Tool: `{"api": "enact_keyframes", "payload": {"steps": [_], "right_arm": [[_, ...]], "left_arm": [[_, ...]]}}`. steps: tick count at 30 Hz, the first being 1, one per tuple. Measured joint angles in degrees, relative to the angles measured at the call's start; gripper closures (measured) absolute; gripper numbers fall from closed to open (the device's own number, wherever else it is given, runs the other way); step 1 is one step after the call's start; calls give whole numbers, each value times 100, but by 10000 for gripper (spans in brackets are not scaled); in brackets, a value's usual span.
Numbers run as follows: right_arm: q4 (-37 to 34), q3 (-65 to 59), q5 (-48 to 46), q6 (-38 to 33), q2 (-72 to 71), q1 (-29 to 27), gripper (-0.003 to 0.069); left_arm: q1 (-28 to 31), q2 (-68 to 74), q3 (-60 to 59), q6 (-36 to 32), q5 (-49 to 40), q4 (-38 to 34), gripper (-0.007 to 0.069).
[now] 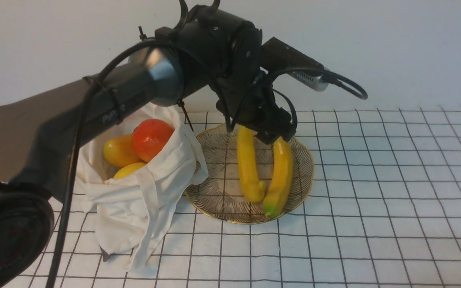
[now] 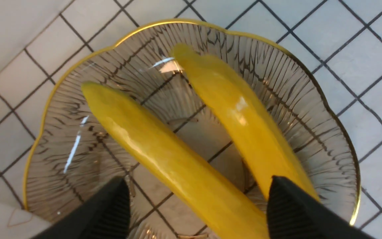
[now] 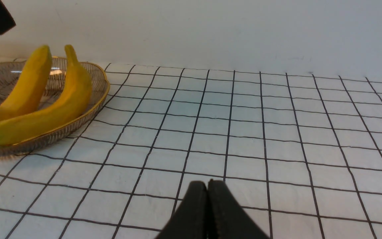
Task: Take the fruit out of the bag on the white checkered tablecloth and place them on the plate.
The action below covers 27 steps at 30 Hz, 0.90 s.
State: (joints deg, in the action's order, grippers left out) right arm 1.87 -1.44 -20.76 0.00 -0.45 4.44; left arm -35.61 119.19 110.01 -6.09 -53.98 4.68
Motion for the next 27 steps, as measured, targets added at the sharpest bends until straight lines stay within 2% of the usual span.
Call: {"api": "enact_keyframes", "payload": {"steps": [3, 6, 9, 11, 14, 20, 27], "right_arm": [[0, 0, 0, 0, 0, 0, 674], [0, 0, 0, 0, 0, 0, 674], [0, 0, 0, 0, 0, 0, 674], [0, 0, 0, 0, 0, 0, 674], [0, 0, 0, 0, 0, 0, 674], [0, 0, 0, 0, 0, 0, 674], [0, 0, 0, 0, 0, 0, 674]], "left_arm": [[0, 0, 438, 3, -477, 15, 116], [0, 0, 895, 16, -1023, 22, 172], [0, 0, 1745, 24, -1636, 102, 341], [0, -63, 2152, 24, -1699, 128, 496], [0, -331, 2385, 24, -1750, -22, 602], [0, -1243, 1933, 24, -1800, -600, 632], [0, -3282, -291, -2, -1810, -636, 632]]}}
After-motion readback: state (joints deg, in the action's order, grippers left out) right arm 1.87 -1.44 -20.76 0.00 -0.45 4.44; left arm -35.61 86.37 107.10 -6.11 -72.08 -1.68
